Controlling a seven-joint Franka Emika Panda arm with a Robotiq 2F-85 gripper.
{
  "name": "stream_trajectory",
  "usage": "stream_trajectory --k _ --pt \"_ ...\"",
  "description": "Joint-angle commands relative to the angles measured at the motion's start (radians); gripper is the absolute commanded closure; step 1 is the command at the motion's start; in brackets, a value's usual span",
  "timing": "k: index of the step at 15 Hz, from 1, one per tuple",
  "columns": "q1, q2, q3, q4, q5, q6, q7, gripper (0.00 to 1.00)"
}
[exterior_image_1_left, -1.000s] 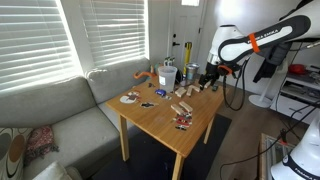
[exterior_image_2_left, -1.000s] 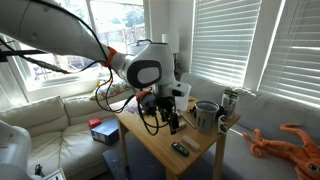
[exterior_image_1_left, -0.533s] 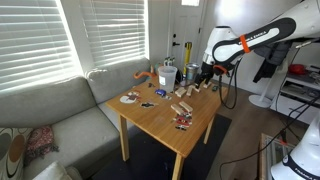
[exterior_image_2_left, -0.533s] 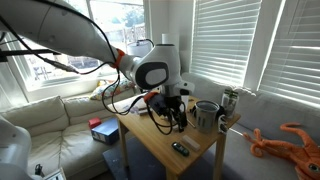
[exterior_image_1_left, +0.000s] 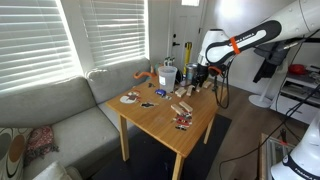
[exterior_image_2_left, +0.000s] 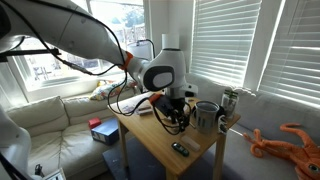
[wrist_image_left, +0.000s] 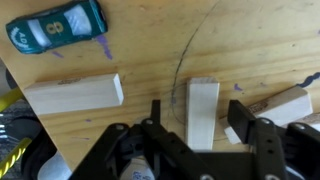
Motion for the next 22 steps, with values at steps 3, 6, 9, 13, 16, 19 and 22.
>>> stream_trajectory --k 3,6,9,13,16,19,22 --pt "0.013 0.024 0.008 0.038 0.079 -0.026 -0.046 0.69" --pt "0.017 0.007 0.012 0.034 0.087 -0.056 -0.014 0.91" --pt "0.018 -0.034 0.014 0.027 0.055 -0.102 0.100 0.93" --pt "0.024 -0.108 0.033 0.031 0.058 -0.244 0.306 0.93" --pt "0.037 -0.123 0.066 0.056 0.072 -0.342 0.466 0.93" --pt "0.063 -0.119 0.098 0.079 0.104 -0.371 0.525 0.93" --pt "0.097 -0.103 0.126 0.082 0.051 -0.322 0.406 0.93"
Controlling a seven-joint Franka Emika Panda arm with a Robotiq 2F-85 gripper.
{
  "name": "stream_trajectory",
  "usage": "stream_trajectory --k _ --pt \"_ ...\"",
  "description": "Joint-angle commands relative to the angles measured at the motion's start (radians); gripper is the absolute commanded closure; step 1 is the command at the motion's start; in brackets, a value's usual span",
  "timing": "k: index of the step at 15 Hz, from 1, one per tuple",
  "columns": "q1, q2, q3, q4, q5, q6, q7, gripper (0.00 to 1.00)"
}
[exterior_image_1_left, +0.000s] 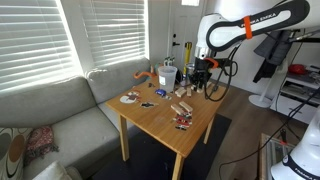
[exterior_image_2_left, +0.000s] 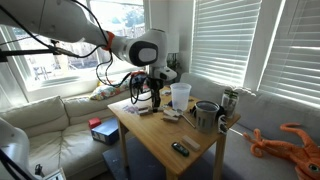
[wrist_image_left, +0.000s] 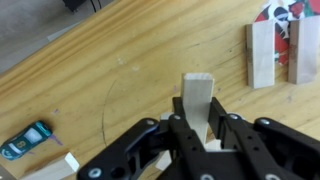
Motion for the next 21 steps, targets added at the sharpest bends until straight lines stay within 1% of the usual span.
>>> stream_trajectory --k 1,6,11,21 --pt "0.033 0.021 0.025 0.021 -0.020 0.022 -0.123 0.93" --pt "0.068 0.020 0.030 0.015 0.006 0.021 -0.376 0.93" --pt "0.085 0.015 0.030 0.009 -0.008 0.009 -0.628 0.93" --pt "0.131 0.009 0.032 -0.004 -0.016 0.021 -1.112 0.93"
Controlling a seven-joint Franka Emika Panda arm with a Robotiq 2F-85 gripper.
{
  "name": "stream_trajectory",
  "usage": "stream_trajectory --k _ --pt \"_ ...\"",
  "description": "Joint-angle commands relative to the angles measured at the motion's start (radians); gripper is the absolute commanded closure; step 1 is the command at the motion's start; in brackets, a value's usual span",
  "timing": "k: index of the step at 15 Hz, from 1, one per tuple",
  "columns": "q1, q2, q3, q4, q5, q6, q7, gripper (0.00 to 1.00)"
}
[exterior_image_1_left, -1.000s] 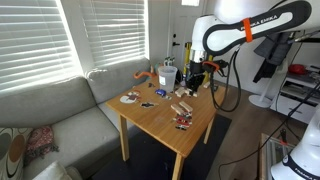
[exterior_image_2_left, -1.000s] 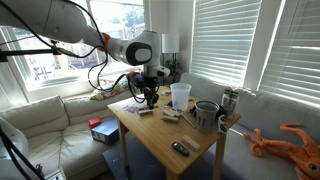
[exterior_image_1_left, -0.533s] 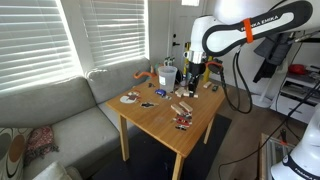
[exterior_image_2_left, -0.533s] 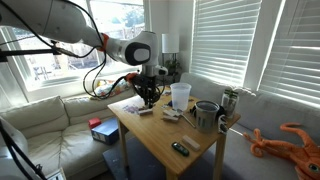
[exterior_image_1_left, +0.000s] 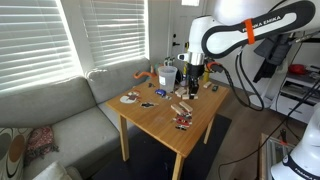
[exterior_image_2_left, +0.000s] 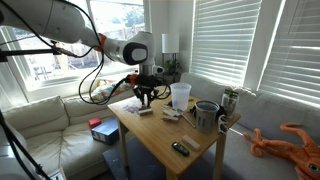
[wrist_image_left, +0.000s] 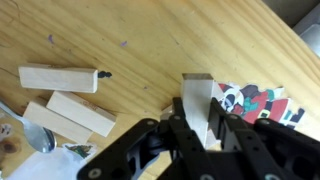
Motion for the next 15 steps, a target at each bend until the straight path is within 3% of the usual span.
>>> stream_trajectory --k 1,2,5,6,15 --pt "0.015 -0.005 -0.003 -0.001 -0.001 0.009 -0.186 0.93" --pt "0.007 0.000 -0.001 0.001 0.000 -0.001 -0.097 0.72" --pt "0.009 0.000 0.000 0.001 0.000 -0.001 -0.159 0.72" --pt "0.009 0.000 0.000 0.001 0.000 -0.001 -0.163 0.93" --pt "0.037 -0.021 0.025 -0.074 -0.020 0.111 -0.338 0.93"
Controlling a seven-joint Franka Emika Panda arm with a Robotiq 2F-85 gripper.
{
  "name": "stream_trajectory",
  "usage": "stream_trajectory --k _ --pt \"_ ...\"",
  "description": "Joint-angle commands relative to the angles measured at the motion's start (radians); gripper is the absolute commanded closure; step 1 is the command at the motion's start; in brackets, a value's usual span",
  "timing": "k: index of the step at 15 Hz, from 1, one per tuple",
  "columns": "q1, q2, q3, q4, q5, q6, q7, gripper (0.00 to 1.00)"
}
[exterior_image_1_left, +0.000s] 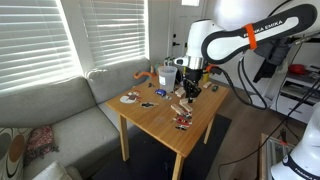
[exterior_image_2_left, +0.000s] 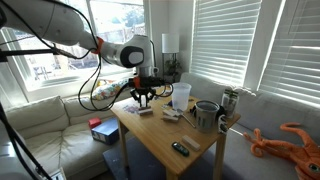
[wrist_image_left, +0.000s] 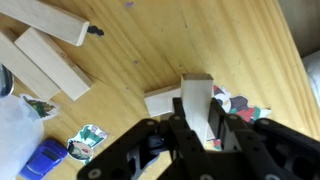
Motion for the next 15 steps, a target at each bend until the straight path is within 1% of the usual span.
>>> stream_trajectory --k 1,9,15 --pt "0.012 -0.019 0.010 -0.041 -0.011 0.055 -0.043 0.93" --pt "0.023 -0.018 0.026 -0.077 -0.018 0.122 -0.105 0.93" --pt "0.024 -0.013 0.032 -0.078 -0.029 0.132 -0.140 0.93"
